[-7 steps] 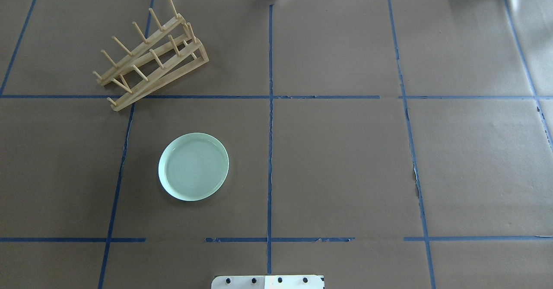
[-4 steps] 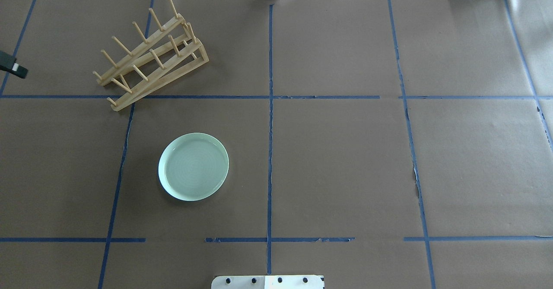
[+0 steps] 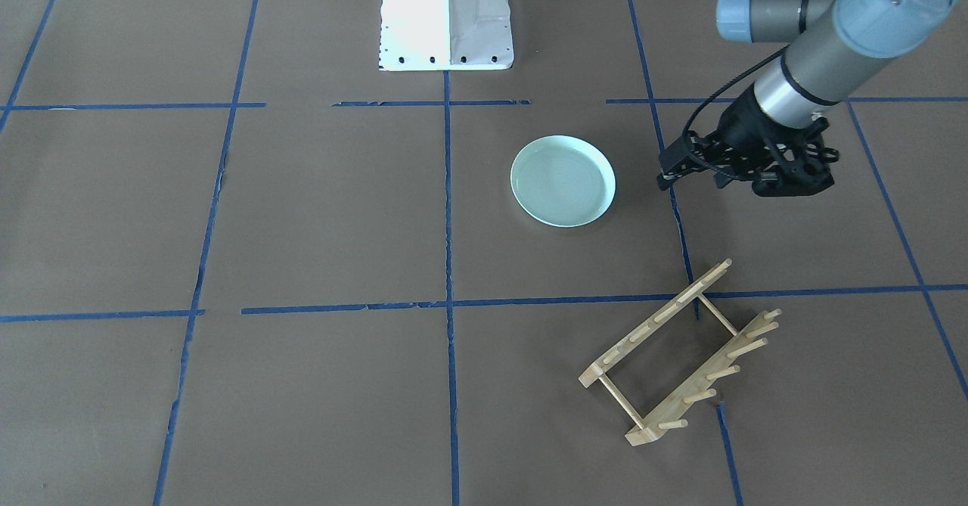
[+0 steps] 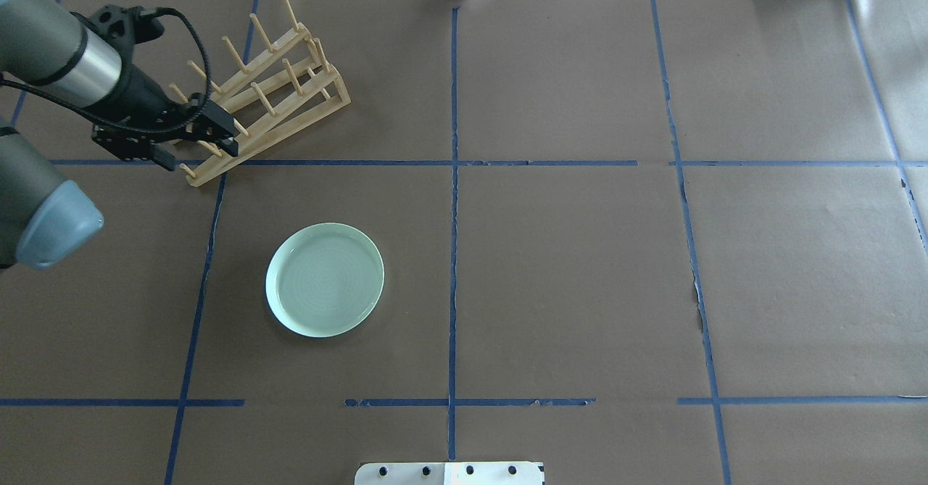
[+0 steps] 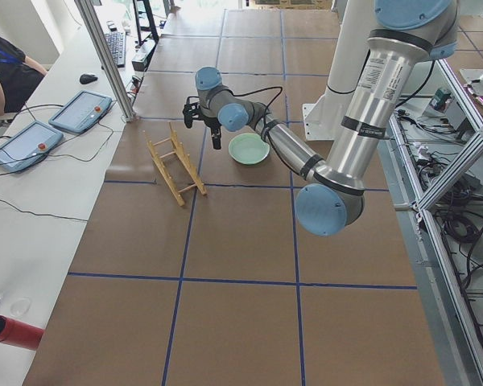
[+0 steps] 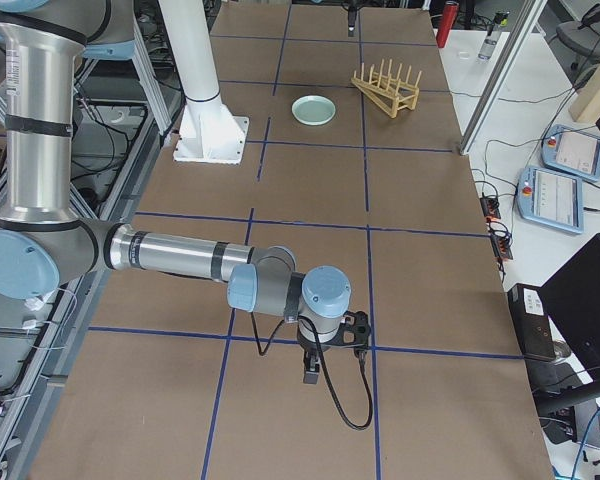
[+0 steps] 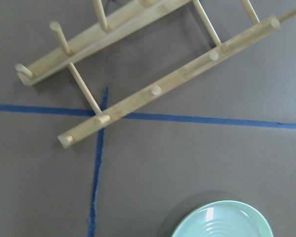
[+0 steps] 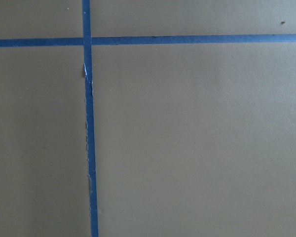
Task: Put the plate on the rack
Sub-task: 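Move the left gripper past the wooden rack down to the green plate's rim, then close the left gripper on the green plate's rim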
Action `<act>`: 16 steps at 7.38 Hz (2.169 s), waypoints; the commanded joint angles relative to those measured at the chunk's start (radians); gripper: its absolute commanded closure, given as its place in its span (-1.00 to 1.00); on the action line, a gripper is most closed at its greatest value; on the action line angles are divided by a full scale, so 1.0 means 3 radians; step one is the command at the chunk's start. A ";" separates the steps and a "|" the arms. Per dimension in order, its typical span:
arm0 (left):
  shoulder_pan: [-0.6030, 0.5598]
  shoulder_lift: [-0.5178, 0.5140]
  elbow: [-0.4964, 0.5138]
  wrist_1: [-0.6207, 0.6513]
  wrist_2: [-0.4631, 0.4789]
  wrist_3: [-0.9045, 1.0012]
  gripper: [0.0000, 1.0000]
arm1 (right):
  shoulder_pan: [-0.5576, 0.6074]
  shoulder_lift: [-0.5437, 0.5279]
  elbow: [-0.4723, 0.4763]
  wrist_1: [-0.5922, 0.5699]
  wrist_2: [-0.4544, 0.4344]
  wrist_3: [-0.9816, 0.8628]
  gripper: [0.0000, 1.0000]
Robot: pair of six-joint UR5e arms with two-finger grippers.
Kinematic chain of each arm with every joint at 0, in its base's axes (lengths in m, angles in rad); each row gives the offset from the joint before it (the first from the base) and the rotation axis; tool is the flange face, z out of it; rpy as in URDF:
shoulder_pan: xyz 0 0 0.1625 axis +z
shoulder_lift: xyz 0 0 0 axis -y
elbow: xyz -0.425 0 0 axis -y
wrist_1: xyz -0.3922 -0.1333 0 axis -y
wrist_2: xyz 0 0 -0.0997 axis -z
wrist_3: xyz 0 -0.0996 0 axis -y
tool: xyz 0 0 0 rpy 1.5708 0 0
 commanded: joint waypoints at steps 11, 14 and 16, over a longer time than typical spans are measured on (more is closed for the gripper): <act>0.1246 -0.1312 0.1292 0.0723 0.0969 -0.1267 -0.12 | 0.0002 0.0000 0.0002 0.0000 0.0000 0.0000 -1.00; 0.1246 -0.1312 0.1302 0.0718 0.0969 -0.1252 0.43 | 0.0002 0.0000 -0.0003 0.0000 0.0000 0.0000 -1.00; 0.1246 -0.1307 0.1302 0.0718 0.0969 -0.1252 0.50 | 0.0002 0.0000 0.0002 0.0000 0.0000 0.0000 -1.00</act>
